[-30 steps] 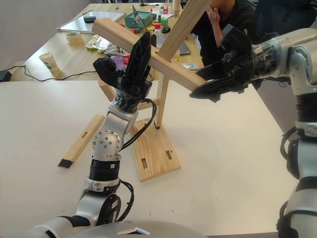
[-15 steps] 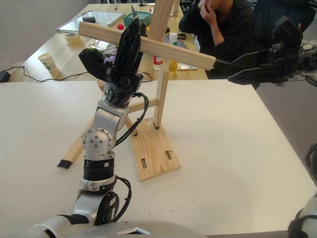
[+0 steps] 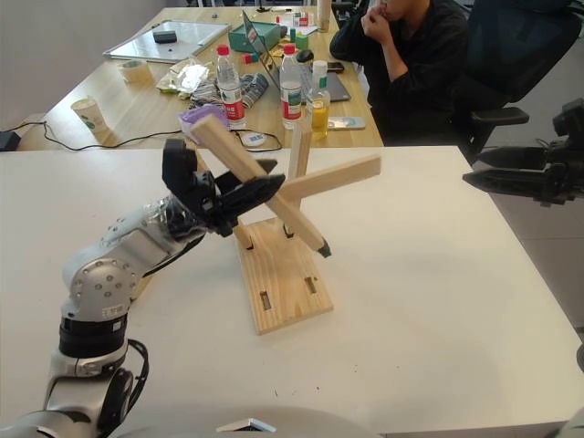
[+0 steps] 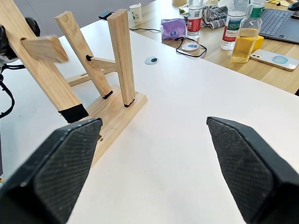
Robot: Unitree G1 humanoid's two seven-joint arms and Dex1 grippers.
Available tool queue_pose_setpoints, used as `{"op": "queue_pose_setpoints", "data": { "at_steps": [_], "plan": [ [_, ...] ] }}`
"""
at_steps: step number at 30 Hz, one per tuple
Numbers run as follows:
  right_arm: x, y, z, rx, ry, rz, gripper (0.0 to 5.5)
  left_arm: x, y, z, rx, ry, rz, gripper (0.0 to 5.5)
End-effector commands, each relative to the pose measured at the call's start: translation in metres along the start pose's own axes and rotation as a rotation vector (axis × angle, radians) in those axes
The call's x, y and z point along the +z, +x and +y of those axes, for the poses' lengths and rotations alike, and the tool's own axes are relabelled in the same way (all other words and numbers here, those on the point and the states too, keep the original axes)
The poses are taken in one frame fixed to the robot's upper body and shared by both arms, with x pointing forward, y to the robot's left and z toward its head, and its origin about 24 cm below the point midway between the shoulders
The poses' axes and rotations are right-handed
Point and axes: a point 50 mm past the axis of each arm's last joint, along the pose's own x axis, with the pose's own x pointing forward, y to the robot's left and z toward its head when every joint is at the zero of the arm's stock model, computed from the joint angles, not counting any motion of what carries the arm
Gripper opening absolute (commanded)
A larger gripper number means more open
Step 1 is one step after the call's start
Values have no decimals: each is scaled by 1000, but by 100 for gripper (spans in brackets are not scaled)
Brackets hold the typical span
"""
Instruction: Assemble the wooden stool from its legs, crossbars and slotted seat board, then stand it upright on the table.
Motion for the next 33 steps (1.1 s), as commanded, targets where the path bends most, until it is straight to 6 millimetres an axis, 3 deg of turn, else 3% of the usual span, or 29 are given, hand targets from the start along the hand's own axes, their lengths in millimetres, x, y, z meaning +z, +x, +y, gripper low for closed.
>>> {"op": "queue_pose_setpoints", "data": {
  "at_steps": [1, 4, 17, 33],
  "plan": [
    [1, 3, 3, 1, 0, -19, 412, -17, -18, 2, 58, -15, 42, 206],
    [2, 5, 4, 1, 0, -20, 412, -23, -27, -1, 80, -15, 62, 206],
    [0, 6, 9, -7, 7, -27, 412, -18, -56, -1, 43, 106, 160, 206],
    [-4, 3, 10, -22, 12, -28, 412, -26, -72, -1, 58, 115, 223, 206]
  ]
}}
